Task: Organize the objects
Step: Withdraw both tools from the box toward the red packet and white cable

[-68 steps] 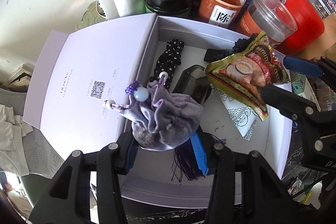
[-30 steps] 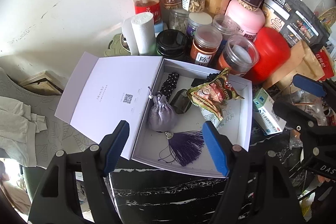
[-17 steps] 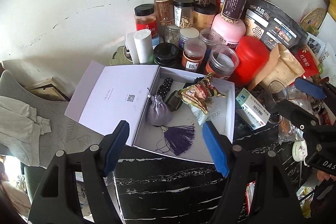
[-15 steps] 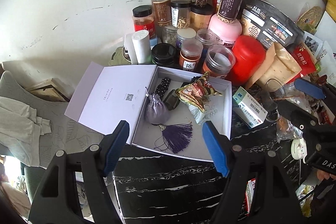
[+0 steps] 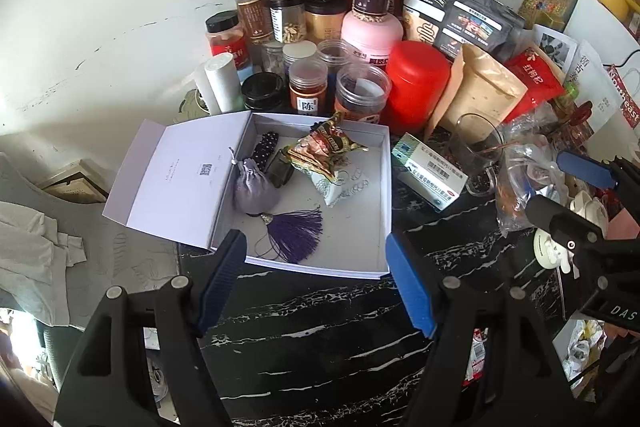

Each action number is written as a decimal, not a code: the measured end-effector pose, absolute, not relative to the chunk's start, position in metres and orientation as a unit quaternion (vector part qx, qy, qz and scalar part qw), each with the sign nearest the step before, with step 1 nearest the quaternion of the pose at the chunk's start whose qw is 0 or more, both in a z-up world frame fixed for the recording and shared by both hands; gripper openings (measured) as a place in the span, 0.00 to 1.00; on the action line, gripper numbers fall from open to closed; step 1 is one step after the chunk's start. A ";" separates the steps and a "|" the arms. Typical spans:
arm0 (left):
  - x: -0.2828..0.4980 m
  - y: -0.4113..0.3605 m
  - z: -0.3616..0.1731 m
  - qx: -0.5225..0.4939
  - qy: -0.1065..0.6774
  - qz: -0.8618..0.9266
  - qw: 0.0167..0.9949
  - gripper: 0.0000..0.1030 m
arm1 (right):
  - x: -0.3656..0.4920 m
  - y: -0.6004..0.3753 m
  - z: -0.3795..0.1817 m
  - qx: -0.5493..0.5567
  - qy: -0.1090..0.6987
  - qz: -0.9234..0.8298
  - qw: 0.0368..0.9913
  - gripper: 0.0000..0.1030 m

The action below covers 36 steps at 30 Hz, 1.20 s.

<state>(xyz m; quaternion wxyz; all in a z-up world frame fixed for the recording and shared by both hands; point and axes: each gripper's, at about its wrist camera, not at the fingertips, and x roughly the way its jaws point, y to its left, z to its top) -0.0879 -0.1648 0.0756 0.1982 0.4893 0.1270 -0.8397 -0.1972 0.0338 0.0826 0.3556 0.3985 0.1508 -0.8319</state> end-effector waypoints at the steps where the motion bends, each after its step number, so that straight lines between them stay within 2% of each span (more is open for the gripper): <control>1: -0.089 -0.160 0.074 0.492 0.125 -0.840 0.194 0.69 | -0.196 0.038 0.081 0.401 0.149 -0.833 0.352 0.70; 18: -0.112 -0.090 0.034 0.535 0.108 -0.831 0.111 0.69 | -0.180 0.106 0.050 0.442 0.118 -0.841 0.290 0.70; 36: -0.120 -0.029 -0.025 0.584 0.094 -0.804 0.053 0.69 | -0.162 0.157 -0.007 0.498 0.090 -0.828 0.241 0.70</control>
